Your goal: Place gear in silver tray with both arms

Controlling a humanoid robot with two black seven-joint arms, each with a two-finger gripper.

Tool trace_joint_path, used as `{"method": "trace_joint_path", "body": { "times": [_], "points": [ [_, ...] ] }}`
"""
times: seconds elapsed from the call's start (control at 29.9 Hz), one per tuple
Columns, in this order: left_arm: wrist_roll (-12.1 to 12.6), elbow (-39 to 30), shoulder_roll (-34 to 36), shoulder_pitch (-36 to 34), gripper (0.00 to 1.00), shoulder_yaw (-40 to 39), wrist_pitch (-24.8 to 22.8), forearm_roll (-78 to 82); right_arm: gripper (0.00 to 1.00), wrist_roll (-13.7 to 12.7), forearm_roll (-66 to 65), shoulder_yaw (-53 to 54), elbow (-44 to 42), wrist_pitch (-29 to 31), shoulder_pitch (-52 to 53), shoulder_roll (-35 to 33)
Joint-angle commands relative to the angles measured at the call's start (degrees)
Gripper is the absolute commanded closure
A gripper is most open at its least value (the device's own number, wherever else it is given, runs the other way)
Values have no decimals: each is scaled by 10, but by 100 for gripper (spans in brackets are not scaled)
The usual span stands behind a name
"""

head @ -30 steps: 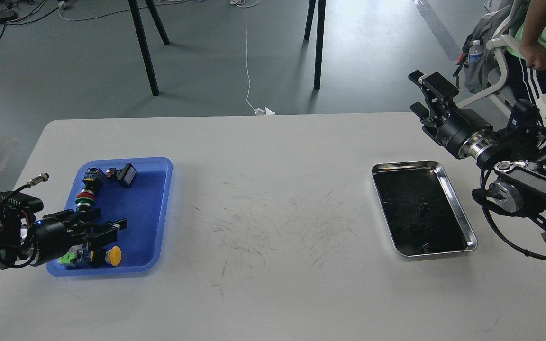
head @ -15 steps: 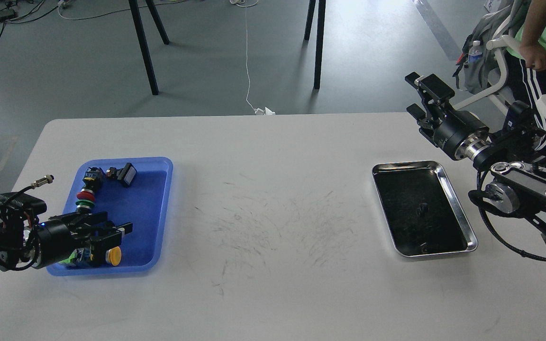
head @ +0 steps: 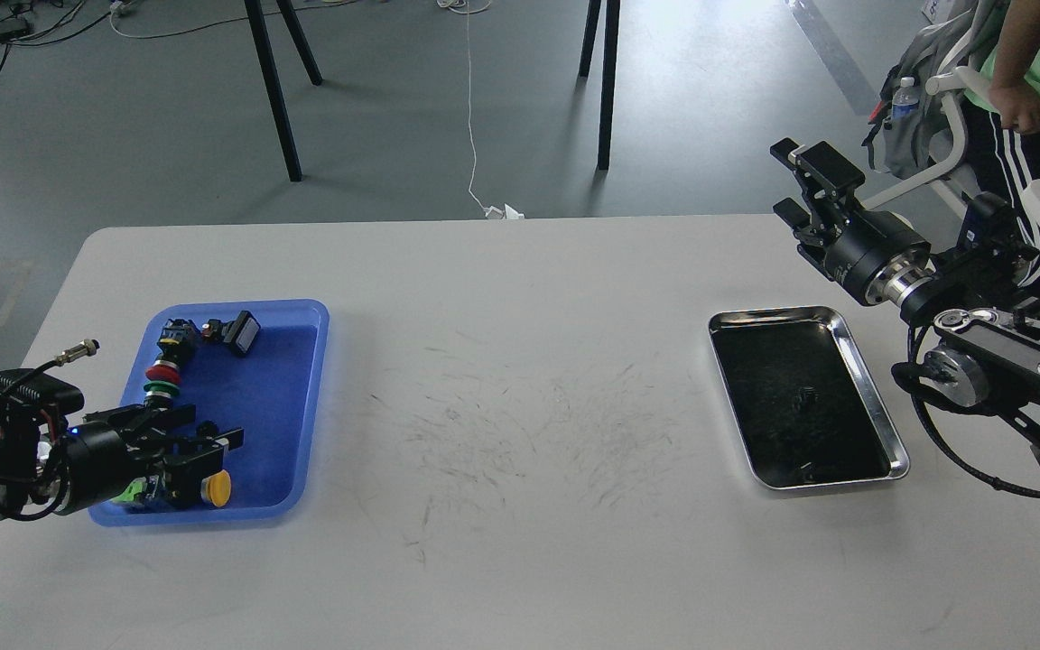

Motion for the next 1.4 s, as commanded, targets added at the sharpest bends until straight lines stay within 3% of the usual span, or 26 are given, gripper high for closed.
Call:
{"method": "trace_joint_path", "body": {
  "times": [0.0,0.64,0.77,1.37],
  "points": [
    [0,10,-6,1,18,0,2,2,7,0,0,-1,-1,1,0,0],
    [0,-2,-6,2,22,0,14,6,7,0,-1,-2,-1,1,0,0],
    [0,-39,1,-1,21,0,16,10,7,0,-1,-2,-1,1,-1,0],
    [0,1,-6,10,21,0,18,20,7,0,-1,-3,-1,1,-1,0]
  ]
}}
